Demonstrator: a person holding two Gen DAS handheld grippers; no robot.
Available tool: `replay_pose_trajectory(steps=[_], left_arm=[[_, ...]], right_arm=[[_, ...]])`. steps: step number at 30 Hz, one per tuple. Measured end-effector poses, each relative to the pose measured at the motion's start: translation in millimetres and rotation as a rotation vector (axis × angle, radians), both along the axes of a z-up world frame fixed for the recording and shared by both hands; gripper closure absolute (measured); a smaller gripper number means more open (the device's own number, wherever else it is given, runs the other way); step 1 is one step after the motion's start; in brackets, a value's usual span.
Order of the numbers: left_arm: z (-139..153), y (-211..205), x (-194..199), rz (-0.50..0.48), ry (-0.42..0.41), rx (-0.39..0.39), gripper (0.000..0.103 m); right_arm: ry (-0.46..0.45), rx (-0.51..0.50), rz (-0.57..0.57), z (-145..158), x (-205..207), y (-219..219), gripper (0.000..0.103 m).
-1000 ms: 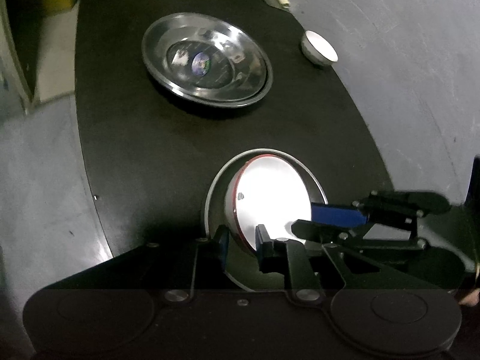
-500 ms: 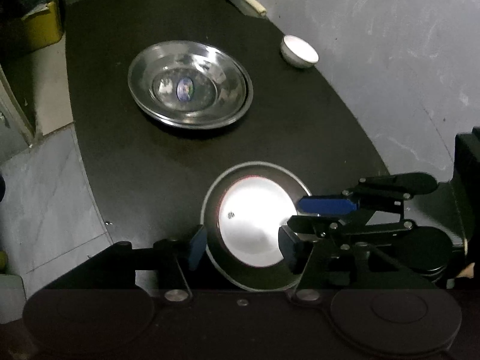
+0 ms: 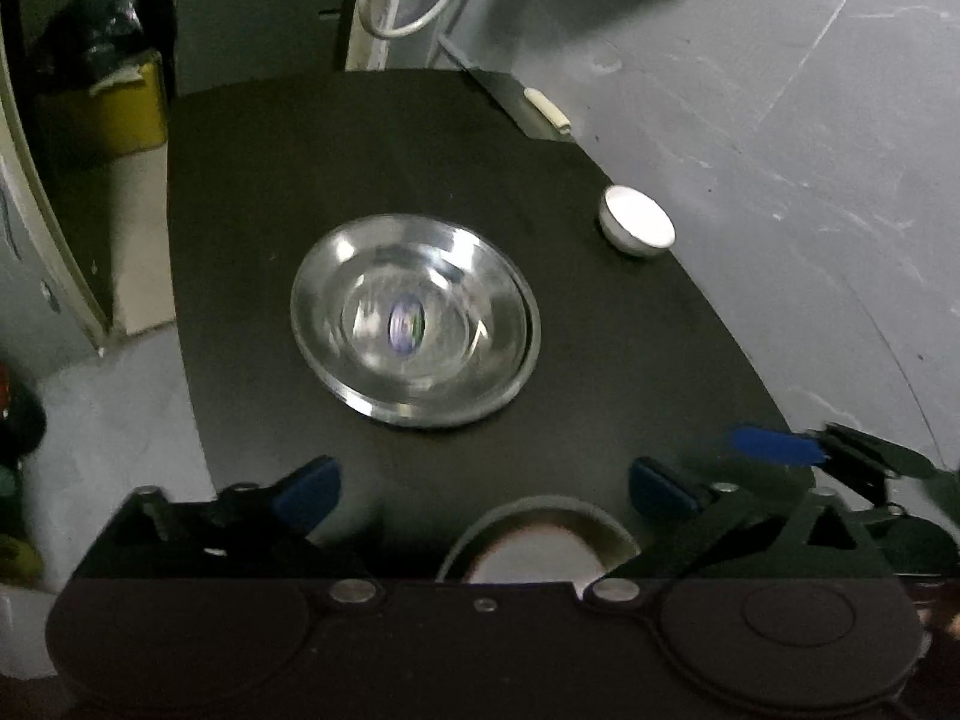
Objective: Organize plates and bowls
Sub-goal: 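Move the left tool to the second red-rimmed white bowl, then grasp the rim of the second white bowl with the left tool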
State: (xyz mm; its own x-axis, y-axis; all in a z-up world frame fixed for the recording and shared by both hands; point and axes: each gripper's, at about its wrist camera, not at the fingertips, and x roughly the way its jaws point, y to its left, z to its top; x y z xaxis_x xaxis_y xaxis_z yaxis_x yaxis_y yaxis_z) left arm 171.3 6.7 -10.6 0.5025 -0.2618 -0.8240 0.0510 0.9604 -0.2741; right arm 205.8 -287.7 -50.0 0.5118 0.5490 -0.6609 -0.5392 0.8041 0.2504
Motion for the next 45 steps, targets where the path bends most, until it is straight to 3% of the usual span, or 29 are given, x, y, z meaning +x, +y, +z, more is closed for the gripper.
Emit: replay_pose_trajectory(steps=[4, 7, 14, 18, 23, 30, 38, 45], left_arm=[[-1, -10, 25, -0.016, -0.028, -0.020, 0.001], [-3, -19, 47, -0.015, -0.033, -0.022, 0.001], [-16, -46, 116, -0.051, -0.020, 0.036, 0.001], [-24, -72, 159, -0.126, -0.029, 0.086, 0.001], [-37, -102, 213, -0.208, -0.107, 0.151, 0.001], [-57, -123, 273, -0.167, -0.150, 0.063, 0.001], [-78, -143, 306, -0.240, -0.110, 0.114, 0.001], [-93, -152, 310, -0.255, -0.088, 0.179, 0.001]], right_arm=[[-0.012, 0.057, -0.082, 0, 21, -17, 0.004], [0.002, 0.088, -0.110, -5, 39, -26, 0.000], [0.028, 0.140, -0.273, -31, 82, -48, 0.000], [-0.002, 0.087, -0.443, -45, 108, -53, 0.000], [-0.035, 0.089, -0.557, -58, 140, -53, 0.000], [-0.082, 0.102, -0.616, -65, 174, -41, 0.000], [-0.096, 0.090, -0.667, -73, 195, -37, 0.005], [-0.078, 0.067, -0.665, -80, 212, -34, 0.025]])
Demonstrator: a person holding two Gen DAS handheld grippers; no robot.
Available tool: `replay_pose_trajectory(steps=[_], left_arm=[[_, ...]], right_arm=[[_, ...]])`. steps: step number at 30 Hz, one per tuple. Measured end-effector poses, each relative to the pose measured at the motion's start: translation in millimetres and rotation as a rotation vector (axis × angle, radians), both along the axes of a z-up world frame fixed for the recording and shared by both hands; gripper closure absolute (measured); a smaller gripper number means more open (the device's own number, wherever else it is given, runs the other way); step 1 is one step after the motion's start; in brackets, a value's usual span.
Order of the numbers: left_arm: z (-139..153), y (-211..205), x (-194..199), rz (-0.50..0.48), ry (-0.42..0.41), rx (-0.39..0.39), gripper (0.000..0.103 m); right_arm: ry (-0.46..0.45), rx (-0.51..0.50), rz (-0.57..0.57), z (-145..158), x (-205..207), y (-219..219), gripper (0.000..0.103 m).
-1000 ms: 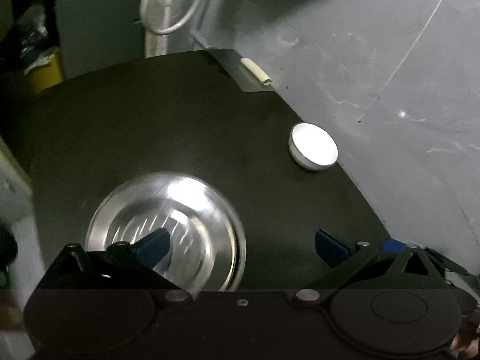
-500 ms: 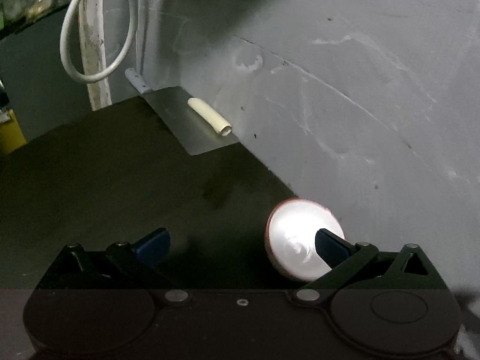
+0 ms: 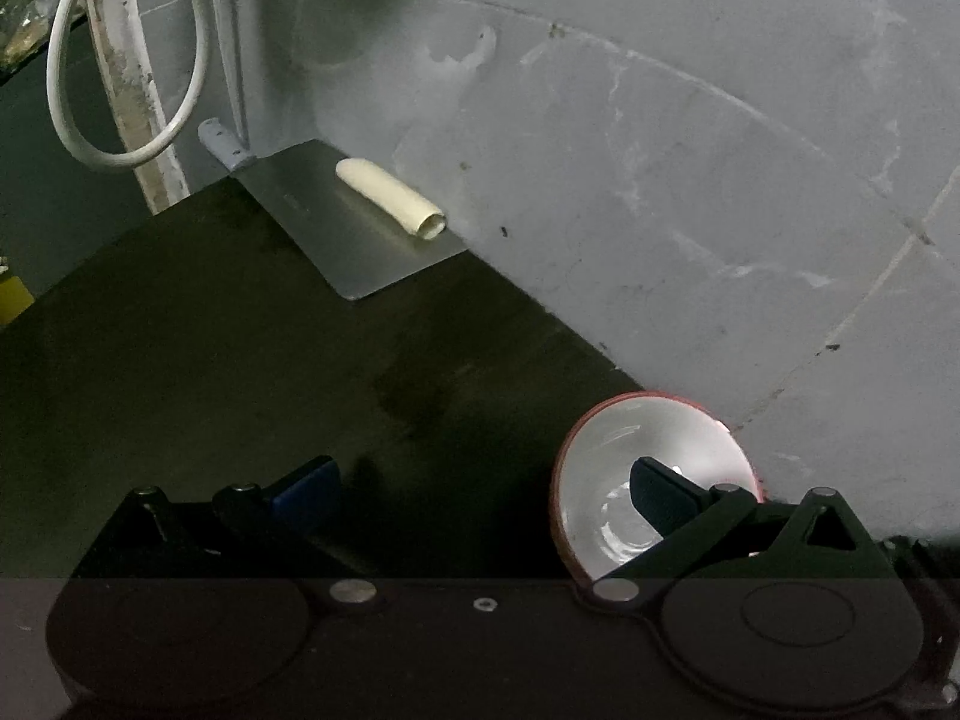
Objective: Organize plates and bowls
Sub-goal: 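Grasp the rim of the second white bowl with the left tool, then carry the second white bowl with the left tool toward the right tool's stack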
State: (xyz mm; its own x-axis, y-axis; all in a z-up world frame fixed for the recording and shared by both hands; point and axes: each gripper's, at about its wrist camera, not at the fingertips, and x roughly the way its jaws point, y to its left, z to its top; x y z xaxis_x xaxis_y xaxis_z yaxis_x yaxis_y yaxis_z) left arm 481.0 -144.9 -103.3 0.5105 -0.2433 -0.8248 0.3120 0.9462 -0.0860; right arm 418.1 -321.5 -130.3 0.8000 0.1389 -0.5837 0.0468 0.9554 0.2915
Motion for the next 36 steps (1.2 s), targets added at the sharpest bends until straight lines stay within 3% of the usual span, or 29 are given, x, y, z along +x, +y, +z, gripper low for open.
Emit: replay_pose_trajectory(steps=[8, 10, 14, 18, 19, 20, 24, 36], left_arm=[[-5, -2, 0, 0.026, 0.033, 0.009, 0.003], [-6, -2, 0, 0.033, 0.056, 0.005, 0.015], [-8, 2, -2, 0.042, 0.080, -0.029, 0.029], [-5, 3, -5, 0.035, 0.085, -0.075, 0.061], [-5, 2, -6, 0.033, 0.089, -0.081, 0.065], [-5, 2, -7, 0.028, 0.091, -0.087, 0.066], [-7, 0, -15, 0.018, 0.117, -0.134, 0.087], [12, 9, -86, 0.096, 0.065, -0.181, 0.092]], right_arm=[[0.005, -0.008, -0.004, -4, 12, -2, 0.042], [0.013, -0.006, 0.003, -6, 14, -2, 0.047], [0.028, 0.013, 0.028, -9, 15, -4, 0.056], [0.033, 0.029, 0.041, -9, 16, -7, 0.067], [0.032, 0.028, 0.046, -8, 16, -8, 0.070], [0.032, 0.028, 0.050, -8, 17, -8, 0.072], [0.043, 0.033, 0.071, -7, 17, -9, 0.075], [0.063, 0.054, 0.161, 1, -27, -21, 0.082]])
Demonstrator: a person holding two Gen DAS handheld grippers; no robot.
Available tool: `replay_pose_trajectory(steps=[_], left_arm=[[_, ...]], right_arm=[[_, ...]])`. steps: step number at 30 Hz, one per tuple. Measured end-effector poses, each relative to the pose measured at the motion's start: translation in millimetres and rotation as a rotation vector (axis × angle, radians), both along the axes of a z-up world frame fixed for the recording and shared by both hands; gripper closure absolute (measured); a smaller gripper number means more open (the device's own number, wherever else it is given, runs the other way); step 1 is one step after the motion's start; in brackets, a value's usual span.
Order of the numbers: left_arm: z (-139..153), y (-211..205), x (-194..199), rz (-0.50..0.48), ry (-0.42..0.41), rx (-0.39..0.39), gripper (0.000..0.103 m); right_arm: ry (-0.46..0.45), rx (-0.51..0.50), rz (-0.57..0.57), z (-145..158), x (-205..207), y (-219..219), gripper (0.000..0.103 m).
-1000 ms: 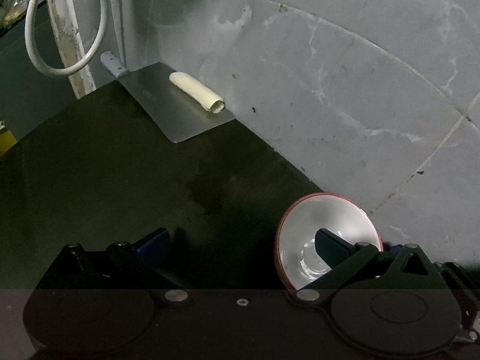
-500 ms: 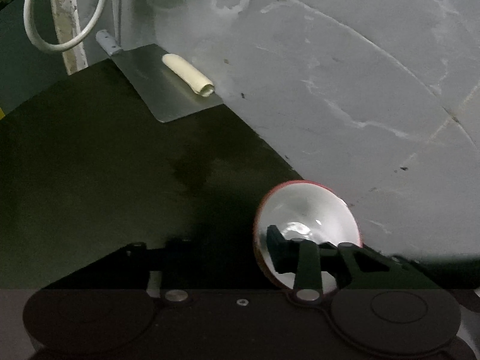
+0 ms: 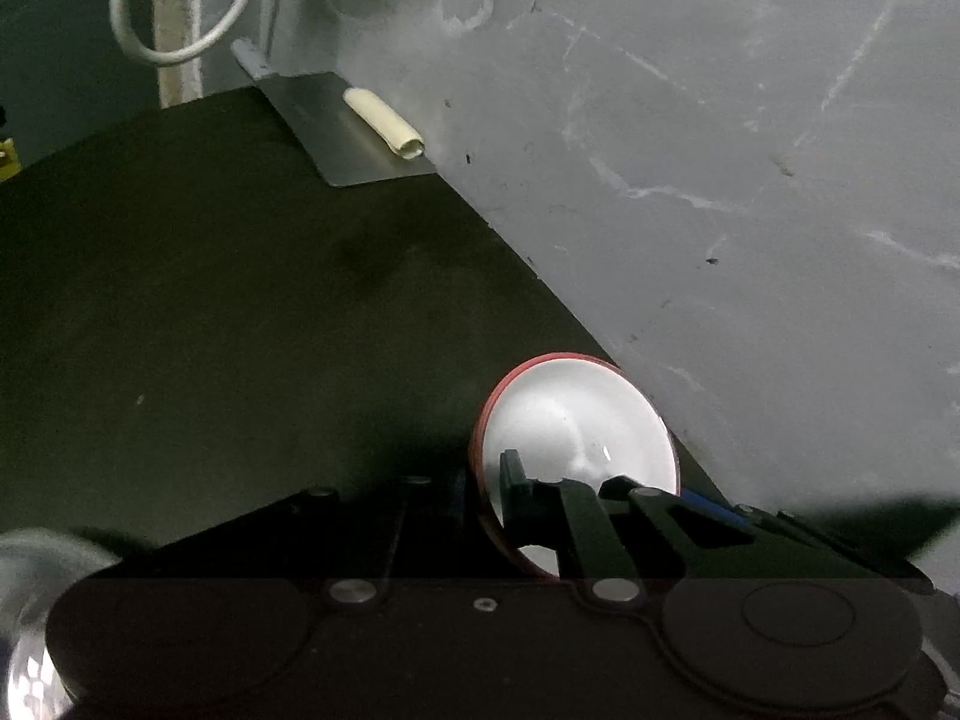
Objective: Organize plates and bowls
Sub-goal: 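Carry the second white bowl with the left tool toward the right tool's stack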
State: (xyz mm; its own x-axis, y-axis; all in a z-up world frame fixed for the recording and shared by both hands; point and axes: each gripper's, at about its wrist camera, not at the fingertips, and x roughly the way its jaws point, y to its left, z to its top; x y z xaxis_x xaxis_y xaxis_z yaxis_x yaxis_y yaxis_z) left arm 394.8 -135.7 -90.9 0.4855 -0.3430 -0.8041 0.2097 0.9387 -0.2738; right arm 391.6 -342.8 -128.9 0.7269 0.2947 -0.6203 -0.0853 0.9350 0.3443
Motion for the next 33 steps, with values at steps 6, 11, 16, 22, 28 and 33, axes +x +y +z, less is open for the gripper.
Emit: replay_pose_trajectory(steps=[6, 11, 16, 22, 28, 33], left_arm=[[15, 11, -48, 0.022, -0.023, -0.046, 0.092], [30, 17, -86, 0.039, -0.057, -0.077, 0.092], [42, 27, -114, 0.030, -0.090, -0.102, 0.091], [44, 46, -140, 0.062, -0.085, -0.143, 0.091], [54, 69, -170, 0.090, -0.102, -0.176, 0.091], [59, 91, -194, 0.130, -0.117, -0.193, 0.091]], right_arm=[[0.035, -0.008, 0.128, 13, -33, -6, 0.082], [0.062, -0.032, 0.183, 24, -69, -5, 0.082], [0.070, 0.002, 0.214, 36, -101, -5, 0.081], [0.073, -0.023, 0.240, 47, -121, 7, 0.081], [0.048, -0.044, 0.303, 62, -142, 22, 0.081], [0.031, -0.057, 0.377, 73, -160, 38, 0.081]])
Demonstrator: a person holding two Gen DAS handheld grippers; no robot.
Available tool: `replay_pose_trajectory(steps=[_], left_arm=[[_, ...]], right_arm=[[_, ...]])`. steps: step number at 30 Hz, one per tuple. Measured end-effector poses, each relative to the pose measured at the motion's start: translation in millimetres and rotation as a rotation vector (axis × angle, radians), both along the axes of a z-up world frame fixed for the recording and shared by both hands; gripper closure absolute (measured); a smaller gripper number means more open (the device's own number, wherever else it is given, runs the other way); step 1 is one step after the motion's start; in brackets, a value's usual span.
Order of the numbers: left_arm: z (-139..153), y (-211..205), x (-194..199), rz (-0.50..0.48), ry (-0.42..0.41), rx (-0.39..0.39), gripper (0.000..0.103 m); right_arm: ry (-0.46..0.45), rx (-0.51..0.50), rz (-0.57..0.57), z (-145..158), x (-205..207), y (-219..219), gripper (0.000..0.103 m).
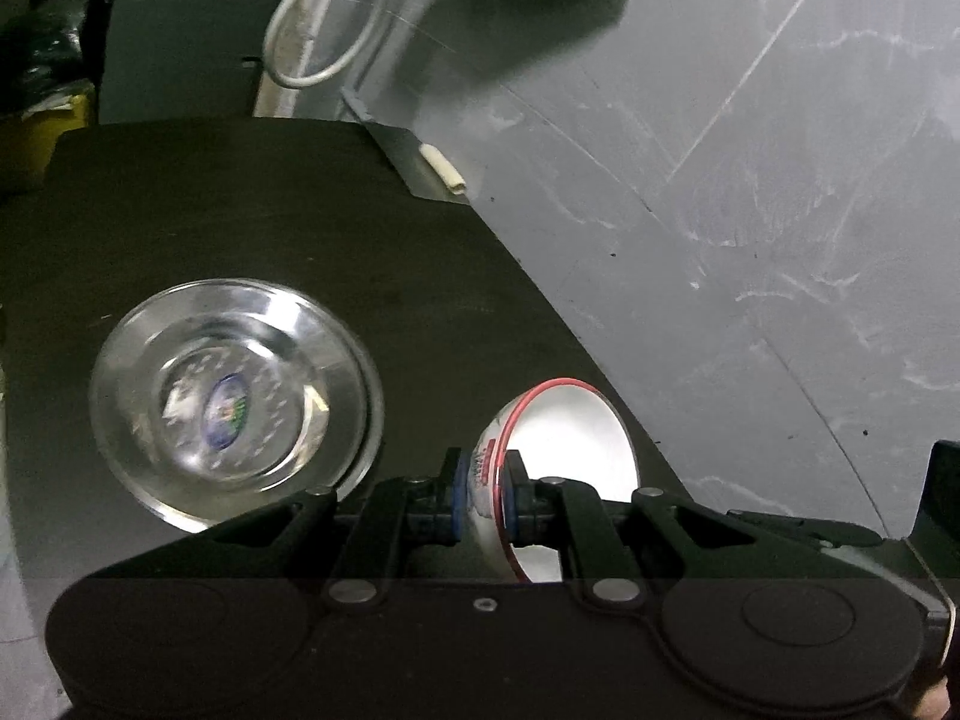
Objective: Organize plates and bowls
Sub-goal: 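Carry the second white bowl with the left tool toward the right tool's stack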
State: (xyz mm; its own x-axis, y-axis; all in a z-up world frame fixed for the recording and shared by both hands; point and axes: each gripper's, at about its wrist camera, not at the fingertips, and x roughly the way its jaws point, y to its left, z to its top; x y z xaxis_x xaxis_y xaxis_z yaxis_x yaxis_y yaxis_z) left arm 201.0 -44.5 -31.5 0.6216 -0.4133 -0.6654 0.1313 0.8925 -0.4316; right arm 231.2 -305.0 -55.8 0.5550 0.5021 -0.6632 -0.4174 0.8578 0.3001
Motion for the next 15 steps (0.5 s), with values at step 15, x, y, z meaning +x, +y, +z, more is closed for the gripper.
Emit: replay_pose_trajectory(steps=[15], left_arm=[[0, 51, -52, 0.081, 0.003, -0.015, 0.091]], right_arm=[[-0.021, -0.090, 0.191, 15, -40, 59, 0.082]])
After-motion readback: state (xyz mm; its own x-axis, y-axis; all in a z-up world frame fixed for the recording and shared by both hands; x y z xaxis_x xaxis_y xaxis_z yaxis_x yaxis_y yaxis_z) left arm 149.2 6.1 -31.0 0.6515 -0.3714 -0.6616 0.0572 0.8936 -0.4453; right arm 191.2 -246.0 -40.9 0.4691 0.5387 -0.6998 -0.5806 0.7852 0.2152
